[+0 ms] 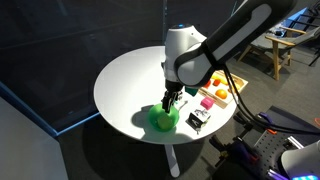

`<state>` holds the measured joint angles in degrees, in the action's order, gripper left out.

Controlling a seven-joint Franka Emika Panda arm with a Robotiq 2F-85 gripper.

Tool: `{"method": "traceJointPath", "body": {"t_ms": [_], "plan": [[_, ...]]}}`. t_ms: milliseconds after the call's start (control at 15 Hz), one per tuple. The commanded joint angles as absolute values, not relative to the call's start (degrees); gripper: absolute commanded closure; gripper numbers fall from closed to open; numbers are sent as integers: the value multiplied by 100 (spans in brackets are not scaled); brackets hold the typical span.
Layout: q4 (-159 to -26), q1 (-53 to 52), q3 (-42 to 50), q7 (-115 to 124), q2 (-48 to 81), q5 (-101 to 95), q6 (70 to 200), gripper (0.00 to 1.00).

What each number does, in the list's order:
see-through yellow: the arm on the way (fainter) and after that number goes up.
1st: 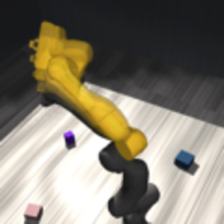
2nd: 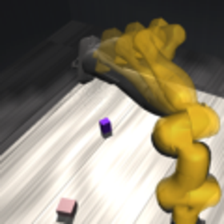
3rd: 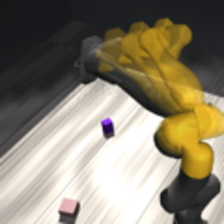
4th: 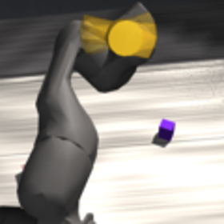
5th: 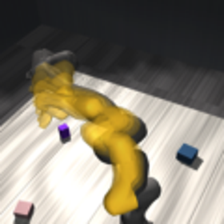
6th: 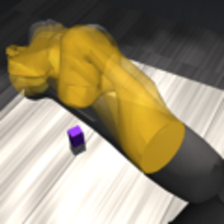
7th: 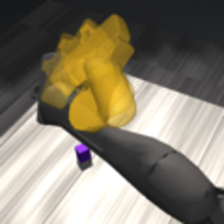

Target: Put the yellow block into the bowl

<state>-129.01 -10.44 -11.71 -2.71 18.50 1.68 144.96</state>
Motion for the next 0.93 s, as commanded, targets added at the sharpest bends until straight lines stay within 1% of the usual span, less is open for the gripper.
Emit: {"method": "traceJointPath", "body": {"t_ms": [0, 867], "plan": [[-12877, -965, -1093, -241, 1796, 235, 14423, 0], [-13130, -835, -296, 966, 1159, -23, 14224, 0]]}}
